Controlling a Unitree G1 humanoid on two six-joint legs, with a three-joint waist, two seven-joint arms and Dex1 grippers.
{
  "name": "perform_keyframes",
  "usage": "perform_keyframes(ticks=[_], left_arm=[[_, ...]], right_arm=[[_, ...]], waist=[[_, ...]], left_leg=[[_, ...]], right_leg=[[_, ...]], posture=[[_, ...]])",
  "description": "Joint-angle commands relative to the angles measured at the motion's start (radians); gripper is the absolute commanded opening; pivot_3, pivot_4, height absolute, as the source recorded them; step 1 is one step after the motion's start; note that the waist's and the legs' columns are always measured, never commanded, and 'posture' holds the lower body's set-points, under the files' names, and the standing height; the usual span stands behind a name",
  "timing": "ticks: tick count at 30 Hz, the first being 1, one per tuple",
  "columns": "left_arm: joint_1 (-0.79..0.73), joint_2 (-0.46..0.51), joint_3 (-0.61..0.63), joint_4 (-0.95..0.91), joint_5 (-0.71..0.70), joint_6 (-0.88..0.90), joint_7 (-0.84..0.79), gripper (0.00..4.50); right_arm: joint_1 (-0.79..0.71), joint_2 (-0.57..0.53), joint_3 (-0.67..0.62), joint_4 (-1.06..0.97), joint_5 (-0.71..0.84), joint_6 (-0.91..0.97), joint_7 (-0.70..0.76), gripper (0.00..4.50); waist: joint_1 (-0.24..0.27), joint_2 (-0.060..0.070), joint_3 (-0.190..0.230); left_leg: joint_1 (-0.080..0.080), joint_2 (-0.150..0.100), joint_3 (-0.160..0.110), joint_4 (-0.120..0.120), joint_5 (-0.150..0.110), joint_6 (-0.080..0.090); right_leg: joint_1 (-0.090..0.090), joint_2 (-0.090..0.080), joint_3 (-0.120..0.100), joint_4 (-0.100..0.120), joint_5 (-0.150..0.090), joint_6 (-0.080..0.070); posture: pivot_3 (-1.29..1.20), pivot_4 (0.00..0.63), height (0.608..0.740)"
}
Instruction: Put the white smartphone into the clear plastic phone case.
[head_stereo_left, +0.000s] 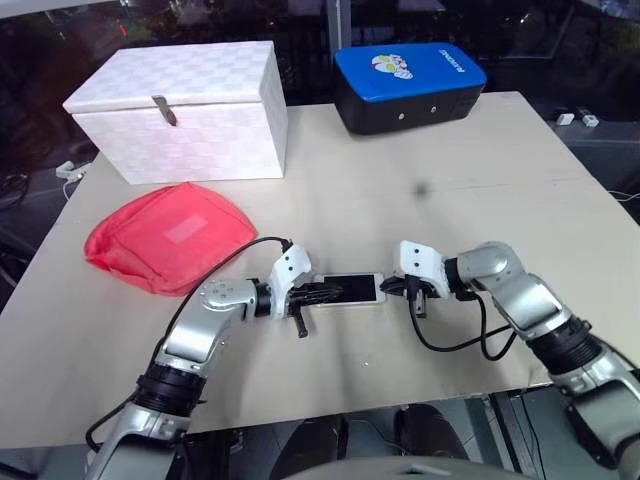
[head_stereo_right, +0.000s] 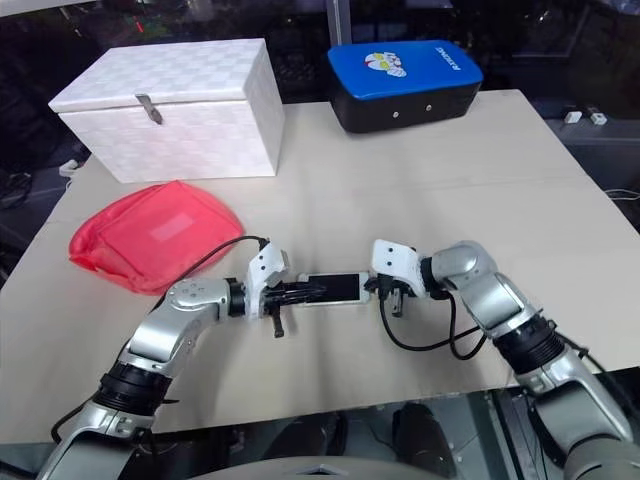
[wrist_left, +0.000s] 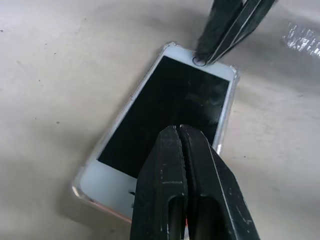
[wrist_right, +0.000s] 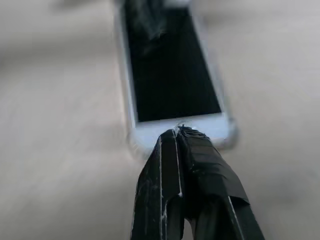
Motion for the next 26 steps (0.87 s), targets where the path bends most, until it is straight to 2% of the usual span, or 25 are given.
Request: perform_keyframes(ticks=[1,4,5,6,8,11,12,18,26], left_arm=[[0.026,-0.02,0.085,-0.061,-0.063,-0.036,0.024,0.01],[0.04,-0.059,0.18,-0.113,-0.158,-0.001,0.07,0.81],[0.041,-0.066,0.205,-0.123,-0.177,0.012,0.09,1.25],[0.042,-0.068,0.226,-0.131,-0.188,0.023,0.11,1.59],[0.05,-0.062,0.246,-0.142,-0.196,0.032,0.127,2.69],[0.085,-0.04,0.302,-0.186,-0.241,0.068,0.143,4.16],[0.105,-0.027,0.32,-0.209,-0.259,0.08,0.141,4.37],[0.28,0.061,0.389,-0.326,-0.277,0.073,0.102,4.37],[0.486,0.096,0.474,-0.394,-0.283,0.058,0.108,4.37]], right_arm=[[0.05,0.027,-0.178,-0.167,0.118,0.052,-0.086,0.27],[0.14,0.022,-0.272,-0.305,0.161,0.077,-0.148,1.31],[0.168,0.018,-0.298,-0.343,0.173,0.098,-0.17,1.84],[0.199,0.009,-0.323,-0.38,0.184,0.112,-0.183,2.18],[0.246,-0.007,-0.356,-0.43,0.197,0.123,-0.203,3.29],[0.384,-0.053,-0.446,-0.528,0.238,0.132,-0.206,4.5],[0.442,-0.071,-0.484,-0.562,0.257,0.136,-0.199,4.5],[0.706,-0.13,-0.645,-0.652,0.302,0.076,-0.183,4.5],[0.855,-0.097,-0.732,-0.655,0.296,-0.038,-0.227,4.5]], waist=[[0.002,-0.001,0.003],[0.005,-0.001,0.004],[0.006,-0.002,0.004],[0.006,-0.002,0.004],[0.007,-0.002,0.005],[0.008,-0.001,0.007],[0.009,-0.001,0.008],[0.011,0.0,0.014],[0.026,0.001,0.018]], left_leg=[[-0.003,0.0,0.0,0.0,0.0,0.0],[-0.014,0.0,0.0,0.003,0.0,0.0],[-0.018,0.0,-0.002,0.004,0.0,0.0],[-0.018,-0.001,-0.002,0.004,0.0,0.0],[-0.018,-0.001,-0.002,0.003,0.0,0.0],[-0.017,-0.001,-0.001,0.003,0.0,0.0],[-0.017,-0.001,-0.001,0.003,0.0,0.0],[-0.016,-0.001,0.0,0.003,0.0,0.0],[-0.015,0.0,0.0,0.003,0.0,0.0]], right_leg=[[-0.003,0.0,0.0,0.0,0.0,0.0],[-0.012,0.0,-0.001,0.0,0.0,0.0],[-0.014,-0.001,-0.002,-0.001,0.0,0.0],[-0.014,-0.001,-0.002,-0.001,0.0,0.0],[-0.014,-0.001,-0.002,-0.002,0.0,0.0],[-0.014,-0.001,-0.001,-0.002,0.0,0.0],[-0.014,-0.001,-0.002,-0.002,0.0,0.0],[-0.012,-0.001,-0.001,-0.001,0.0,0.0],[-0.011,-0.001,-0.001,-0.002,0.0,0.0]], posture=[[0.0,0.15,0.74],[0.0,0.15,0.74],[0.0,0.15,0.74],[0.0,0.15,0.74],[0.0,0.15,0.74],[0.0,0.15,0.74],[0.0,0.15,0.74],[0.0,0.15,0.74],[0.0,0.15,0.74]])
